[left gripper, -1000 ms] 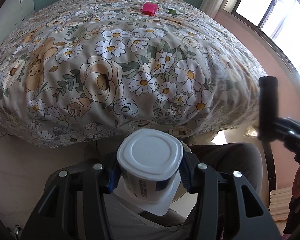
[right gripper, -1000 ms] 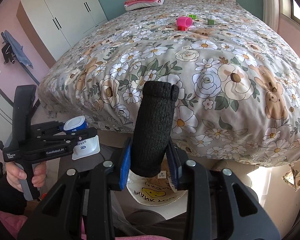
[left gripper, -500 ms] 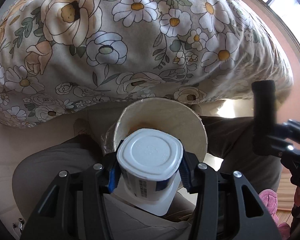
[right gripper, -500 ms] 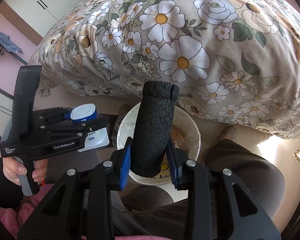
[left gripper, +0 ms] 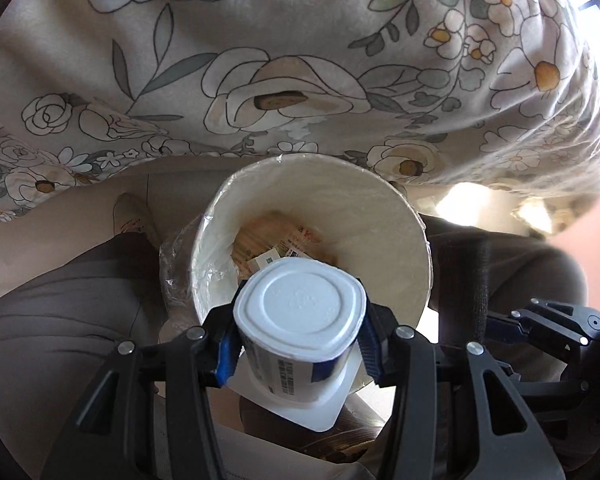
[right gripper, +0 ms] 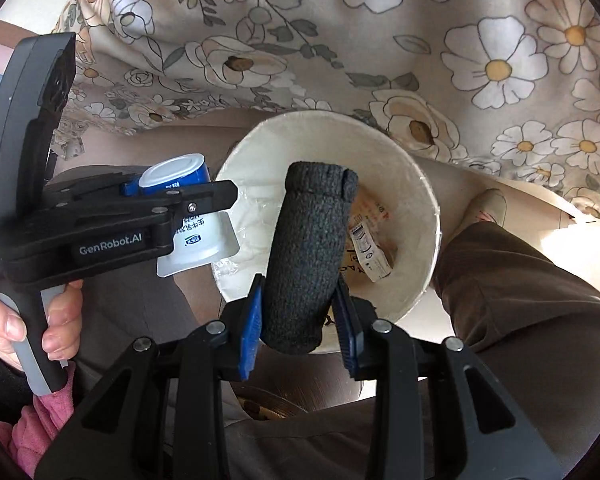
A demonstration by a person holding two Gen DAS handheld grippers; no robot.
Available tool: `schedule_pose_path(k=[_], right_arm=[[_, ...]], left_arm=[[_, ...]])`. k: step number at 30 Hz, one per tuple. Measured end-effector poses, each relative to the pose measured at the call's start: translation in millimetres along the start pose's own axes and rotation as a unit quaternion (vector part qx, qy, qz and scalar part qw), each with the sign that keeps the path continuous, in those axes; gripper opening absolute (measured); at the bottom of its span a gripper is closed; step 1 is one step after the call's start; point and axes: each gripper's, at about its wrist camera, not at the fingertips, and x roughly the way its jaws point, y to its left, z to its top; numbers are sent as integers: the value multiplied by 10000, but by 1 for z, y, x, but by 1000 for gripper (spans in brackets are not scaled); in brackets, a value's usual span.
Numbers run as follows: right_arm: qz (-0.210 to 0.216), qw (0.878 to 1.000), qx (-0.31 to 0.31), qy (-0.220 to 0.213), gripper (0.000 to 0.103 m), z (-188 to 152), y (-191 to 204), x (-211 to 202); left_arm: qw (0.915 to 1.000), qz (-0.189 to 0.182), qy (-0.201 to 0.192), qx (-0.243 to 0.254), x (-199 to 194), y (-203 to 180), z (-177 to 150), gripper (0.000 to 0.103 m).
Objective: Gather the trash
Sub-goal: 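Open the left gripper over the wastebasket while the right gripper releases the foam tube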
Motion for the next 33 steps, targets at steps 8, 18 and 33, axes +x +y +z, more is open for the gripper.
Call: schedule_pose_path(k=[8, 18, 33], right_arm=[[95, 9978, 221, 616, 35, 6, -10, 46], [16, 9941, 550, 934, 35, 18, -24, 92], [-559, 9914, 459, 1095, 35, 28, -28, 131]], left_arm=[[9992, -1, 403, -52, 36, 4, 7, 51], [9969, -148, 768, -91, 77, 12, 14, 51], [9936, 119, 1124, -8, 120, 6, 17, 51]])
